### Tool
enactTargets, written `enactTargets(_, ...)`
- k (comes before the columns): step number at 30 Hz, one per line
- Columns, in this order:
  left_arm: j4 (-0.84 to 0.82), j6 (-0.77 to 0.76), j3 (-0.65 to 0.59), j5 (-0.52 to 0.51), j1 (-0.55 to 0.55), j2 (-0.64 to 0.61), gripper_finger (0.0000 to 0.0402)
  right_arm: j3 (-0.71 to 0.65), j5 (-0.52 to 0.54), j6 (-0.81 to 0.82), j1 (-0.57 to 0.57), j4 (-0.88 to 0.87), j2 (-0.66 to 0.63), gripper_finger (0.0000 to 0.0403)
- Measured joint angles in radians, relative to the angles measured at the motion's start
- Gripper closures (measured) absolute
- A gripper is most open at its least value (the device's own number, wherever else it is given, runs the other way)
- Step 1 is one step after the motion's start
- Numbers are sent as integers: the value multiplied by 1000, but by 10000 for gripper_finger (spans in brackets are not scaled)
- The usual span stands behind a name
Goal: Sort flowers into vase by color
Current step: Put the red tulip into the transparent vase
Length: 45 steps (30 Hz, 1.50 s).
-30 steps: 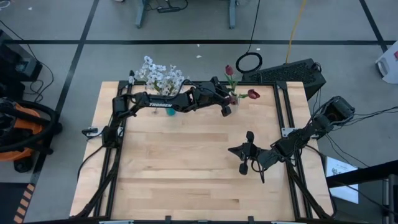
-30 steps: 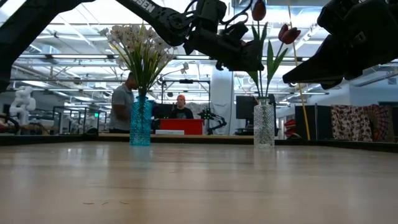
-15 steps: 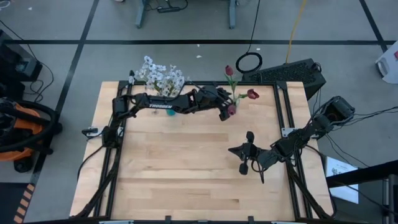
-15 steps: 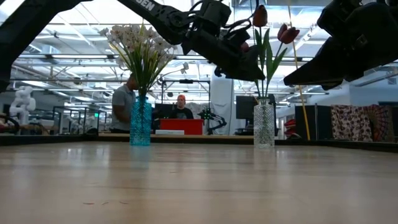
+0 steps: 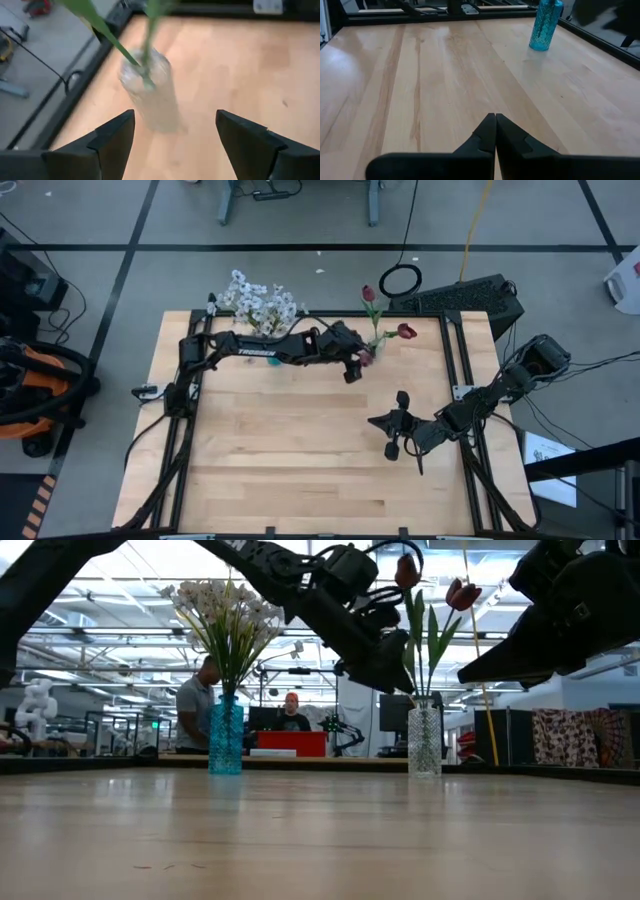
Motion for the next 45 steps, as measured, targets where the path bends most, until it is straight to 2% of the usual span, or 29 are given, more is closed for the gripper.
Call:
enactTargets(6,-132,-58,-1,-7,-43,-22,116,0,0,-18,-1,-1,0,403)
enactTargets(12,-213,-85,-2,-125,-84,-65,116,0,-5,-17,-1,-2,0,403)
enactTargets(19,-195,-87,0,-148,-87,-143,116,0,-27,-7,-1,0,-1,403)
enactTargets(28,-178,-87,0,-132,-74,-148,116,0,-31,-5,-1,-1,-1,403)
enactTargets(33,-126,-78,-1,-201,-73,-140,116,0,-32,-7,-1,-1,-1,403)
enactTargets(36,-87,-29,0,-184,-74,-141,116,0,-32,-11,-1,-1,-1,403)
enactTargets(40,-62,-55,0,-148,-70,-140,116,0,-32,-11,-1,-1,-1,403)
enactTargets(45,-102,-58,0,-143,-64,-140,124,0,-31,-18,-1,-1,-1,403)
